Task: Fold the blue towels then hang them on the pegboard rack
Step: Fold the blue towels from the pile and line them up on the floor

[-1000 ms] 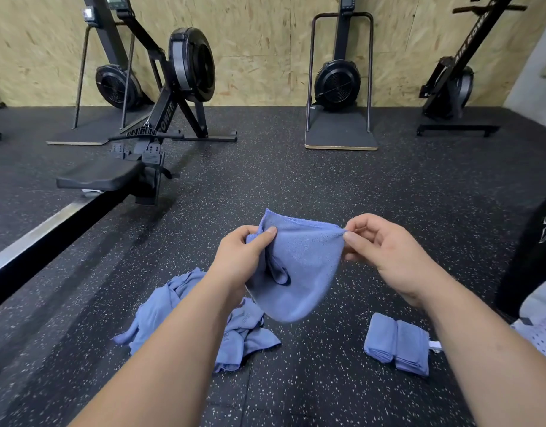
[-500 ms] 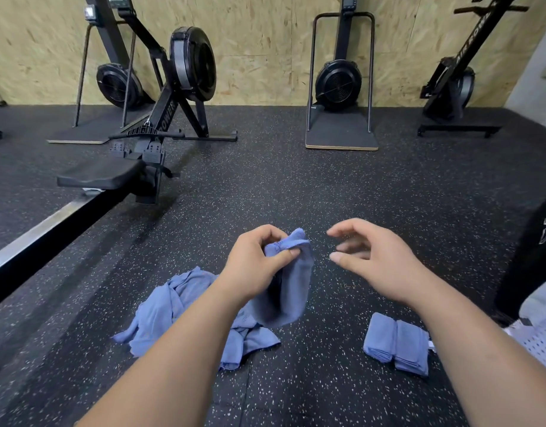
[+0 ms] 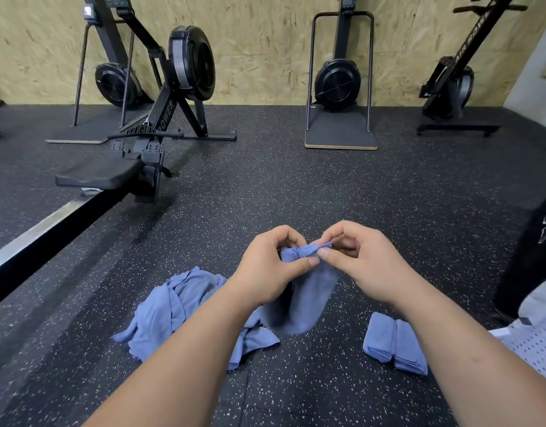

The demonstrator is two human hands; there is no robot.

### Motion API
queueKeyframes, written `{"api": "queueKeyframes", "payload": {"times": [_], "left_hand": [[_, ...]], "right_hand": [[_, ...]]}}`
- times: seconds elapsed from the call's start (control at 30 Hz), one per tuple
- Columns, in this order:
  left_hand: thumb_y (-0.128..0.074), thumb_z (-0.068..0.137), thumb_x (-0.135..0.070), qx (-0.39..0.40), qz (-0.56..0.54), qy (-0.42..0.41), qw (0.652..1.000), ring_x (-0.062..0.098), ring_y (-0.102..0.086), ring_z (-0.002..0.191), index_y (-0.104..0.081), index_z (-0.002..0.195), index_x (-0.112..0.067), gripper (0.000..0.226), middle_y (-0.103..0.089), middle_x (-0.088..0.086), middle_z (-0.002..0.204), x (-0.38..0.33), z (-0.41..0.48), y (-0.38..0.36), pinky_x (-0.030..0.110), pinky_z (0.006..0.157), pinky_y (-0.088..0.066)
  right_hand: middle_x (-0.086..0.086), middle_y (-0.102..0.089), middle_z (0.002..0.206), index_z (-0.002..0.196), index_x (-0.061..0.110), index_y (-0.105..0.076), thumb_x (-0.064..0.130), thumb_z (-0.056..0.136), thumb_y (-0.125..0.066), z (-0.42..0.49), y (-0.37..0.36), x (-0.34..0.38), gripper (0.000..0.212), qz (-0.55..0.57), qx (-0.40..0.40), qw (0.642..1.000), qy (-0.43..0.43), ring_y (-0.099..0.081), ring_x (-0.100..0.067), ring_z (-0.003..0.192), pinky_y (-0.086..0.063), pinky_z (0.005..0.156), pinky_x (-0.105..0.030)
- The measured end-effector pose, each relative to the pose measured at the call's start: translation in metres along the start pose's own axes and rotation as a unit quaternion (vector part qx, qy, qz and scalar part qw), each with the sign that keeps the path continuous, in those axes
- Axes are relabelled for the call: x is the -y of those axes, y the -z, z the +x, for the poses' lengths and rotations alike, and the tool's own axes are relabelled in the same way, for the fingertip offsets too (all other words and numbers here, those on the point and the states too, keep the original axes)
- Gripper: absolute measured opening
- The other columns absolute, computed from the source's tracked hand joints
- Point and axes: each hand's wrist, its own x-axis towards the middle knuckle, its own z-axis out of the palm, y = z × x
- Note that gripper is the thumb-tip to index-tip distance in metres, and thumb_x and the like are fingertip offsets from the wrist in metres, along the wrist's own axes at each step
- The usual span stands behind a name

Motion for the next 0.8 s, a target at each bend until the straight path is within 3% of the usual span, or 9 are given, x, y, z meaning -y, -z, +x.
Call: {"api": "queueKeyframes", "payload": {"times": [0.13,0.3,0.37,0.5,0.63,0.8], "left_hand": [[-0.091,0.082,-0.03,-0.009,0.003,-0.006,1.0,0.008,-0.053,0.07,-0.068,0.087,-0.024,0.024,-0.07,0.001,0.084,-0.003,-0.001,0.0,0.031,0.068,-0.045],[-0.091,0.081,-0.029,-0.003,0.028,-0.008,1.0,0.019,-0.058,0.073,-0.067,0.088,-0.027,0.025,-0.071,-0.003,0.084,-0.003,-0.002,0.001,0.038,0.074,-0.052],[-0.091,0.081,-0.028,-0.005,0.034,-0.011,0.999,0.011,-0.057,0.072,-0.067,0.087,-0.028,0.025,-0.071,-0.005,0.083,-0.005,-0.003,0.001,0.035,0.072,-0.051],[-0.09,0.082,-0.032,-0.007,0.023,-0.004,1.0,0.02,-0.066,0.081,-0.069,0.089,-0.029,0.022,-0.073,-0.008,0.086,-0.005,-0.003,0.0,0.041,0.078,-0.054],[-0.084,0.085,-0.04,0.004,0.016,-0.004,1.0,0.011,-0.063,0.078,-0.071,0.092,-0.03,0.018,-0.074,-0.007,0.088,-0.005,-0.004,-0.001,0.043,0.079,-0.055],[-0.081,0.092,-0.028,0.008,0.009,-0.012,1.0,0.01,-0.068,0.088,-0.073,0.096,-0.028,0.009,-0.075,-0.012,0.092,-0.005,-0.002,-0.001,0.038,0.087,-0.056]], "right_hand": [[-0.004,-0.079,0.094,0.095,0.016,-0.068,0.005,0.091,-0.079,0.003,0.001,-0.006,0.016,0.008,-0.001,1.0,-0.011,-0.069,-0.01,0.086,-0.052,0.086,-0.029],[0.001,-0.08,0.106,0.119,0.02,-0.068,0.001,0.093,-0.076,-0.001,0.003,0.004,0.034,0.028,0.021,0.999,-0.004,-0.075,-0.013,0.099,-0.055,0.092,-0.021],[0.003,-0.08,0.105,0.113,0.023,-0.074,0.001,0.093,-0.076,-0.002,0.004,0.006,0.029,-0.003,0.018,1.0,0.014,-0.075,-0.013,0.102,-0.055,0.094,-0.024],[0.002,-0.081,0.097,0.098,0.022,-0.078,0.002,0.091,-0.079,-0.002,0.004,0.008,0.021,-0.014,-0.021,1.0,0.017,-0.077,-0.016,0.097,-0.059,0.093,-0.033],[-0.001,-0.081,0.091,0.091,0.019,-0.076,-0.002,0.087,-0.081,-0.002,0.005,0.008,0.022,-0.017,-0.046,0.999,0.009,-0.077,-0.022,0.089,-0.061,0.089,-0.037],[-0.004,-0.08,0.094,0.103,0.015,-0.077,-0.009,0.084,-0.081,0.0,0.009,0.007,0.031,0.018,-0.063,0.998,0.003,-0.074,-0.015,0.085,-0.061,0.088,-0.028]]}}
